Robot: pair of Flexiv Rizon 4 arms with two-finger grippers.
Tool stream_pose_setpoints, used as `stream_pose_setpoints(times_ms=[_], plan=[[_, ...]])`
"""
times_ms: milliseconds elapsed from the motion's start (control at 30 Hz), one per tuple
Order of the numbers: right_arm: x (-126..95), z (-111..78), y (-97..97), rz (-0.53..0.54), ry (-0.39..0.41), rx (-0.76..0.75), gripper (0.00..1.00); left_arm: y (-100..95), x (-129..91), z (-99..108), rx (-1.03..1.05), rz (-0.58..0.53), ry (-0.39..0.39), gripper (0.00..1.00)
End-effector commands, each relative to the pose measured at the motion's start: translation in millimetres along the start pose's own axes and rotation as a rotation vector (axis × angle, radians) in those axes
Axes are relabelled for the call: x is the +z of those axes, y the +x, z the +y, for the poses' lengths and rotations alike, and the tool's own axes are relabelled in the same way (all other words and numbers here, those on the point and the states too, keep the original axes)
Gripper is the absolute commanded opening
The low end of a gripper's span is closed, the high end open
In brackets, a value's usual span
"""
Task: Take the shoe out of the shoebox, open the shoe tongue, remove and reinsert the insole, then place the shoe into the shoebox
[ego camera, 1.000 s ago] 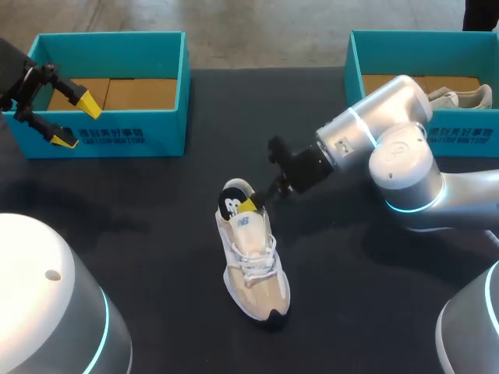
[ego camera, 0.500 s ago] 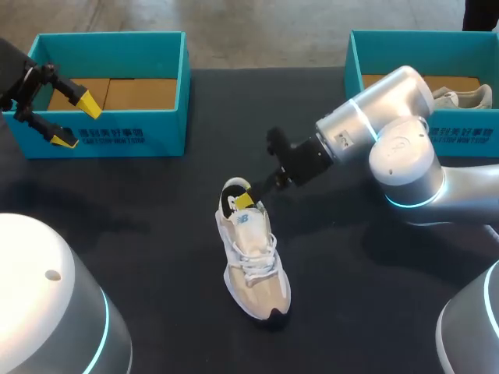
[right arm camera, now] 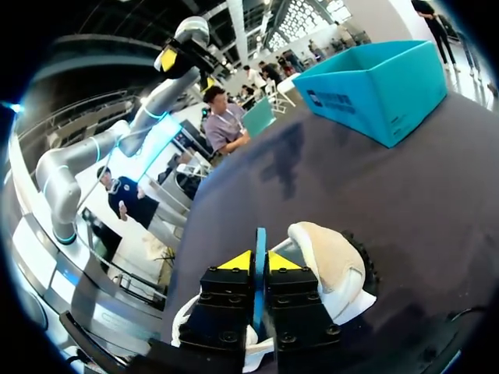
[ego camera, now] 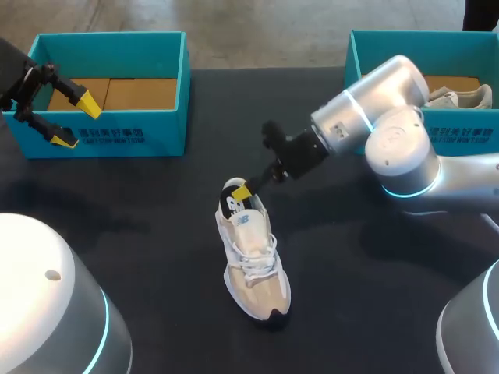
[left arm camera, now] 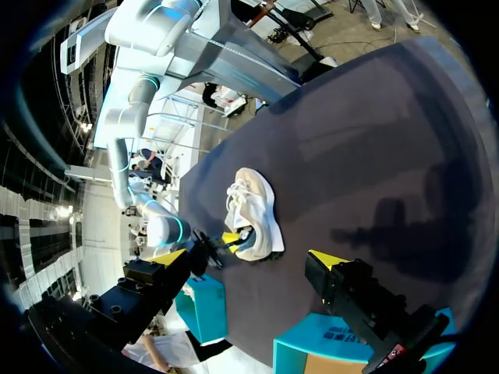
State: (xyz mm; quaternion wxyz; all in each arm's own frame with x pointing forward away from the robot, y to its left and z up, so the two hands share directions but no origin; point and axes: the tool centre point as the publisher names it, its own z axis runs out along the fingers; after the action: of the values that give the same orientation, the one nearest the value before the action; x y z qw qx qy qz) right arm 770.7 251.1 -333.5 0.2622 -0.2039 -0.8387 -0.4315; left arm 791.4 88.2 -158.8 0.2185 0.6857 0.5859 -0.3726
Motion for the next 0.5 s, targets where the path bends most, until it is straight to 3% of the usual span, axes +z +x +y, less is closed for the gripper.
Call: stream_pose_setpoints(times_ms=[33, 500], plan=[[2.9, -0.7, -3.4, 0.001, 0.010, 0.012, 0.00, -0.1, 0.1, -0.6, 0.001, 0.002, -0.001, 1.00], [10.5, -21.1, -6.5, 0.012, 0.014, 0.071, 0.00, -0.1, 0.1, -0.6, 0.001, 0.002, -0.001, 1.00]])
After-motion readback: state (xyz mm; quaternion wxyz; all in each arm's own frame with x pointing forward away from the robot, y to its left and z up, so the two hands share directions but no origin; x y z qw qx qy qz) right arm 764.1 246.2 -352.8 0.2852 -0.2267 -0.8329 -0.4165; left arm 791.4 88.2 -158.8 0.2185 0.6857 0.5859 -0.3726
